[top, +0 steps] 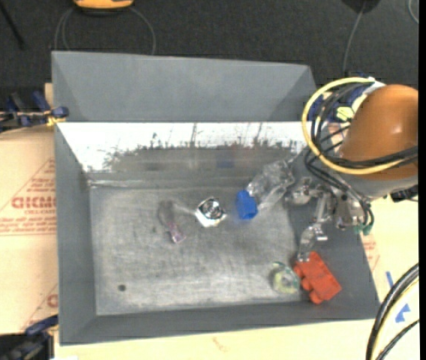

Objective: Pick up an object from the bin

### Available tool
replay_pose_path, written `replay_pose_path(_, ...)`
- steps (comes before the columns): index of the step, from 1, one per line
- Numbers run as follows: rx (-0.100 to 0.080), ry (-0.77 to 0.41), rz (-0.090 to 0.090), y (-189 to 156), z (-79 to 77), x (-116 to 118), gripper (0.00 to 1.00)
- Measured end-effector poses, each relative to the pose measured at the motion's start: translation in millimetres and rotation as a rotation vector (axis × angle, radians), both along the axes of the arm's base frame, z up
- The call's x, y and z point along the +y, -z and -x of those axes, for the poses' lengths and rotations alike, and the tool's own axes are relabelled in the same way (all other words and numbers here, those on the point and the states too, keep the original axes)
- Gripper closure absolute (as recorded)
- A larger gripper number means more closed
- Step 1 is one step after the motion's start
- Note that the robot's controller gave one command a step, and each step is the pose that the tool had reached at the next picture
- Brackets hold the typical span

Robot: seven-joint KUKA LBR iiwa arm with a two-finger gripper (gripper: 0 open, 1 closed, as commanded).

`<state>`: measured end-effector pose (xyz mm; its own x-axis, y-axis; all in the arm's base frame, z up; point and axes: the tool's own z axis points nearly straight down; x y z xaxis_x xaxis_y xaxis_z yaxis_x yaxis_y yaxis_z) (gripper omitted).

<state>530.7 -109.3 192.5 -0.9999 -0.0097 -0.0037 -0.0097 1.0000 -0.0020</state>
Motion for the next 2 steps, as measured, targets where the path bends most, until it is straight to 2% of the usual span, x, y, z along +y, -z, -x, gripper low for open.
replay_pose_path(1,0.007,0.008,-0.004,88,-39.2,14,0.0)
replay_pose_path(2,0.009,0.071,-0.001,111,-80.1,39,0.0)
